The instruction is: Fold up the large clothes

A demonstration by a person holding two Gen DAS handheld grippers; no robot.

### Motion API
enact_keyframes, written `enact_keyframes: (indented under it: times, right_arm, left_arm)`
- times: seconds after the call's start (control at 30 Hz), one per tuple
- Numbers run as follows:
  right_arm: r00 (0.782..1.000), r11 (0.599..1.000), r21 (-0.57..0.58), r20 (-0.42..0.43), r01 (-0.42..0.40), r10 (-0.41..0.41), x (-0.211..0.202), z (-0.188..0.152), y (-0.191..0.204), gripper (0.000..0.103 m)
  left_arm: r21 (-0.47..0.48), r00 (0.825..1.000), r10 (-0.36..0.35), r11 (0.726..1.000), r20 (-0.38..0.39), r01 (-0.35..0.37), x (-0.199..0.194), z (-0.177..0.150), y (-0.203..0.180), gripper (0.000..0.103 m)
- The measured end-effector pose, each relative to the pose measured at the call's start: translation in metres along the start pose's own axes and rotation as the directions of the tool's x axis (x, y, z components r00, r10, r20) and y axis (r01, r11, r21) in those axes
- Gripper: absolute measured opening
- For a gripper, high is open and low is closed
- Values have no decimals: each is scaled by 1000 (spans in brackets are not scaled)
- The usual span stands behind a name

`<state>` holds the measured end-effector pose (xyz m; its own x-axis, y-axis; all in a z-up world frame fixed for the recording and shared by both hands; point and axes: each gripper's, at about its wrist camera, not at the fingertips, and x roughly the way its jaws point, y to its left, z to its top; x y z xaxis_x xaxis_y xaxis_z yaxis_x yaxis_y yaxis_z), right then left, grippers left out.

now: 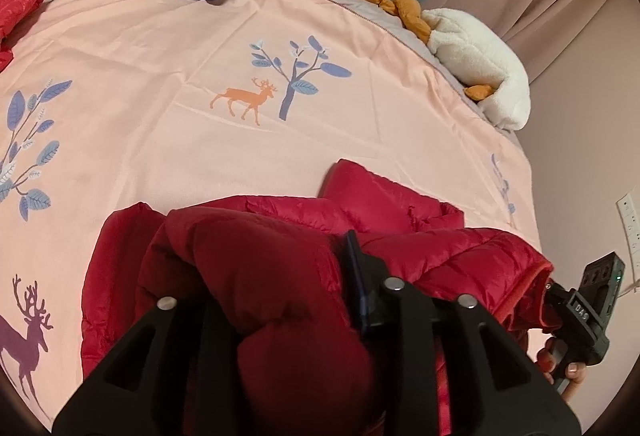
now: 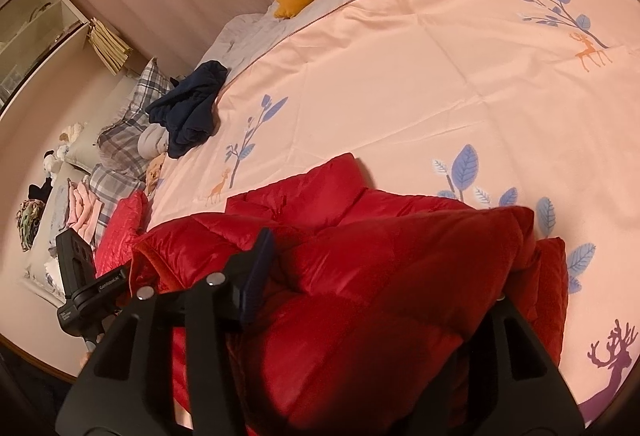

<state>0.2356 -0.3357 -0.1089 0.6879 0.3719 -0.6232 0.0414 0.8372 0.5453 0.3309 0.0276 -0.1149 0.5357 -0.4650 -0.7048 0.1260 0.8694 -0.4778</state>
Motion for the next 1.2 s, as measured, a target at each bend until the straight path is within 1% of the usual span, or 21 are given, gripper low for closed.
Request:
enact_keyframes:
  times: [0.1,0.13,0.17,0.23,0.3,0.4,0.67,0.83,1.07,1.2]
  right_arm:
    - [1000,1000,-1,-1,-15,15,1,-1,2,58]
    - [1000,1000,-3,-2,-22,22,1,-1,3,61]
    - [1000,1000,-6,-2,-24,24,1,-2,4,64]
    - [1000,1000,-26,-7,-12,12,1,-3,6,65]
    - [1000,1000,-21,-9,-13,13,0,-3,8,65]
    - [1000,999,-14,2,-30,30,-3,-4,8,67]
    - [999,999,-11,-15,-31,31,0,-1,6,67]
    - [999,999,-2,-18,-40,40,0,-1,4,68]
    - [999,999,4,-13,-48,48,-1,-3,4,68]
    - [999,999,2,-14,-39,39,-1,-1,7,69]
  left_arm:
    - [-9,1000,-17,1000,1,17,-4,0,-1,45]
    - [-15,1000,-24,1000,2,24,-7,0,-1,51]
    - [-16,1000,-27,1000,5,27,-9,0,-2,53]
    - [-12,1000,-27,1000,13,27,-11,0,-6,58]
    - [-13,999,-33,999,13,33,-14,1,-8,61]
    - [-15,1000,-26,1000,11,27,-16,3,-8,62]
    - [-51,1000,5,999,-7,-5,-14,8,-8,62]
    - [-34,1000,28,999,-12,-29,-16,10,-10,62]
    - [-30,999,40,999,-8,-40,-15,9,-8,62]
    - [-22,999,51,998,-2,-51,-13,10,-10,62]
